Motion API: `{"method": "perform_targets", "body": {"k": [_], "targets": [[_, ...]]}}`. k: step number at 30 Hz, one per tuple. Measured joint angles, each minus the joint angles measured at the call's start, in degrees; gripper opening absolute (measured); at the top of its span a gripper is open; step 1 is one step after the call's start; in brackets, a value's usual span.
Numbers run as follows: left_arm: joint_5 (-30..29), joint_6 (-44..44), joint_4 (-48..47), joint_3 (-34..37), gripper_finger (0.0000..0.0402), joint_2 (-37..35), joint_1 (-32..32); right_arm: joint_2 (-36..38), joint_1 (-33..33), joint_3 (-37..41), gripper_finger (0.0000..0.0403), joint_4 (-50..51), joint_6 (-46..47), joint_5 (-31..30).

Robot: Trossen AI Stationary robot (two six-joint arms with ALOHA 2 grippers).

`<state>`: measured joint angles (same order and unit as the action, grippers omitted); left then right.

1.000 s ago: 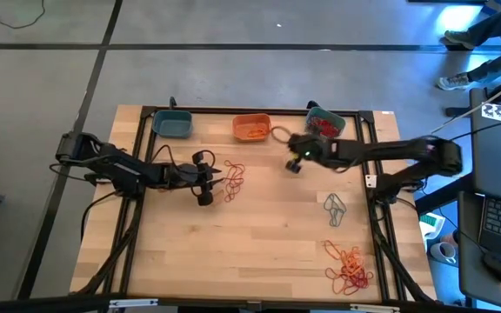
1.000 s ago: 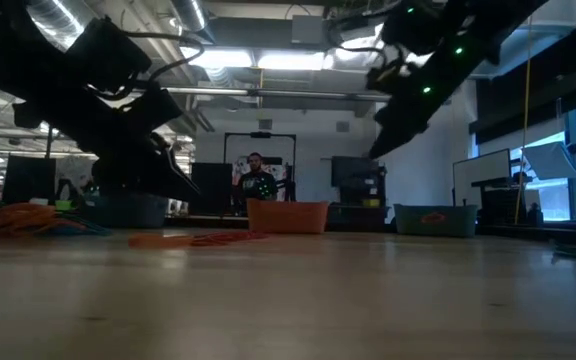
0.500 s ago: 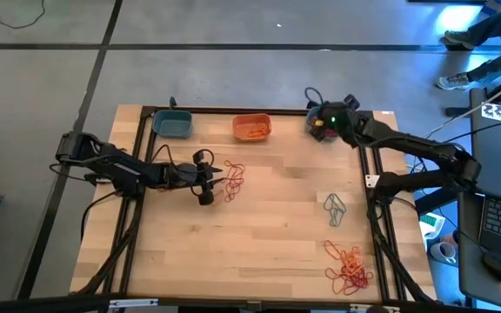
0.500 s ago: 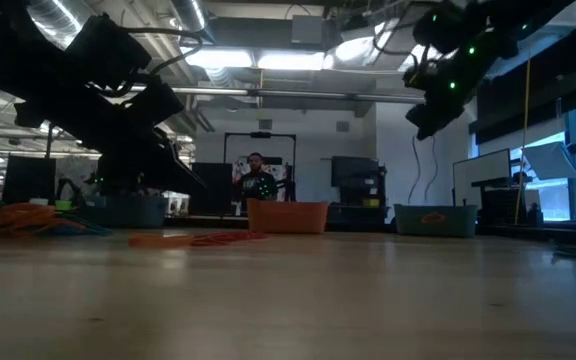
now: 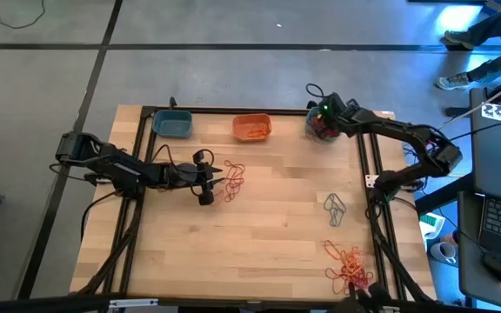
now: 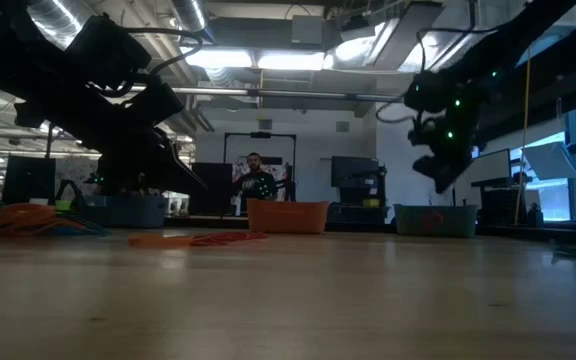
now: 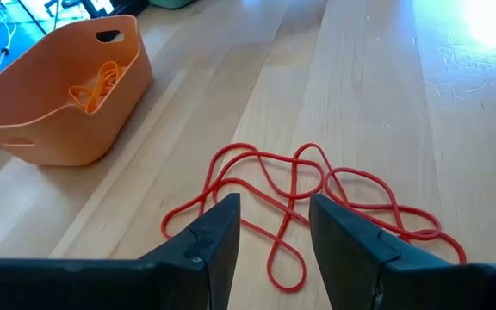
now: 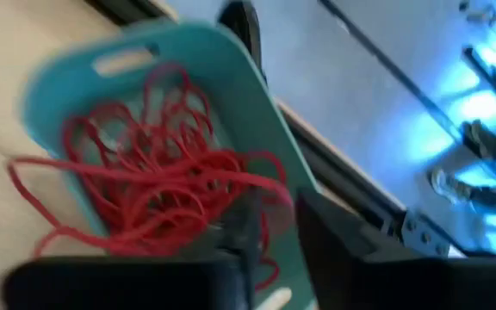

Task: Sort rubber bands into baskets
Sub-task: Put the red rubber band into the green bin

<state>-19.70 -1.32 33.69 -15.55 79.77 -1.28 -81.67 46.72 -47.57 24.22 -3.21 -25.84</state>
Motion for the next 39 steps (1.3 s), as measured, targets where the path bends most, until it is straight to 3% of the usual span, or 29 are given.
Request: {"method": "perform_targets", "body": {"k": [6, 11, 15, 24, 32, 39], "targets": [[0.0, 0.0, 0.0, 0.0, 0.0138, 0.0, 0.0, -0.4, 0.1, -1.9, 0.0188, 6.8, 0.5, 1.2], [0.0, 0.0, 0.0, 0.0, 0.0138, 0.0, 0.0, 1.0, 0.1, -4.2, 0.0219, 12.0, 1.9, 13.0], [0.0, 0.1, 0.0, 0.0, 0.0138, 0.0, 0.2, 1.1, -3.3, -3.4, 0.0222, 11.7, 3.1, 20.3], [0.0, 0.2, 0.0, 0.0, 0.0138, 0.0, 0.2, 0.8, -13.6, 0.6, 0.0222, 6.5, 9.6, 15.9], [0.0, 0.1, 0.0, 0.0, 0.0138, 0.0, 0.1, -0.2, -14.1, 4.4, 0.0202, 6.3, 20.5, 15.4], [0.0, 0.2, 0.0, 0.0, 0.0138, 0.0, 0.1, -3.1, -14.1, 7.1, 0.0186, 0.2, 21.0, 15.4]]}}
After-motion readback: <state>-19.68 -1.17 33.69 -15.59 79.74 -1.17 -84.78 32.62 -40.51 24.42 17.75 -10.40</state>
